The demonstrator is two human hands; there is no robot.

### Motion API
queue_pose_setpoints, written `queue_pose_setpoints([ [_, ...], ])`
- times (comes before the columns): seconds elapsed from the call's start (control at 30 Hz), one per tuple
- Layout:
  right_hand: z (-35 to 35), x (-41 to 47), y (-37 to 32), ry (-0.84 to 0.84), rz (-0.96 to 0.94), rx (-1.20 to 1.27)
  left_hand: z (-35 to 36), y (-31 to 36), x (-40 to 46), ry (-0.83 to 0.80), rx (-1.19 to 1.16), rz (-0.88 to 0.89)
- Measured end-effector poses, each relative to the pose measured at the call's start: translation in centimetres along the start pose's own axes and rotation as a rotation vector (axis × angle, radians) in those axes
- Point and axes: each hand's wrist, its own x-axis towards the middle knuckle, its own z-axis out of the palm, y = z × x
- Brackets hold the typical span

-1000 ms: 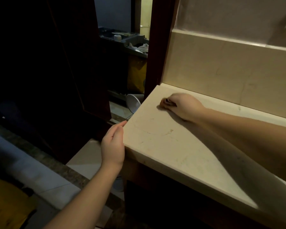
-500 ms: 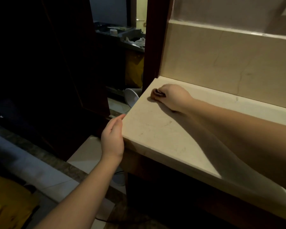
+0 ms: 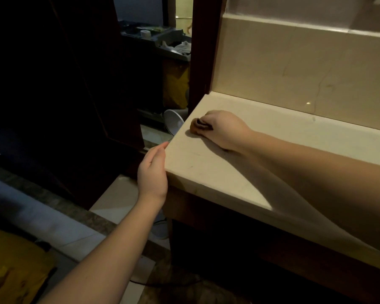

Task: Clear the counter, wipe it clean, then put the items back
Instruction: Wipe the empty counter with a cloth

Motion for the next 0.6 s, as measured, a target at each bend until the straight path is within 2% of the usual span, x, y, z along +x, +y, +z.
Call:
queue_pose_setpoints([
  [0.13,-0.9,-5.9,-0.2,-0.004,-0.225,0.064,-0.1,0.3,0.1,-0.044,-0.009,-0.007],
  [0.23,-0.7,-4.4,-0.1,-0.032,-0.172,0.04,-0.3,0.3,0.0,-0.045,0.002,-0.003],
  [0.3,0.0,-1.2,-0.5,-0.002,-0.071,0.029,-0.3,0.3,-0.1,-0.041,0.009,-0.002],
  [0.4,1.5,1.6,-2.4,0.028,-0.038,0.015,-0.3,0.2,-0.1,-0.034,0.04,0.004],
  [0.6,-0.2,-4.6,-2.5,-0.031,-0.255,0.099,-0.2,0.3,0.0,-0.026,0.046,-0.032],
])
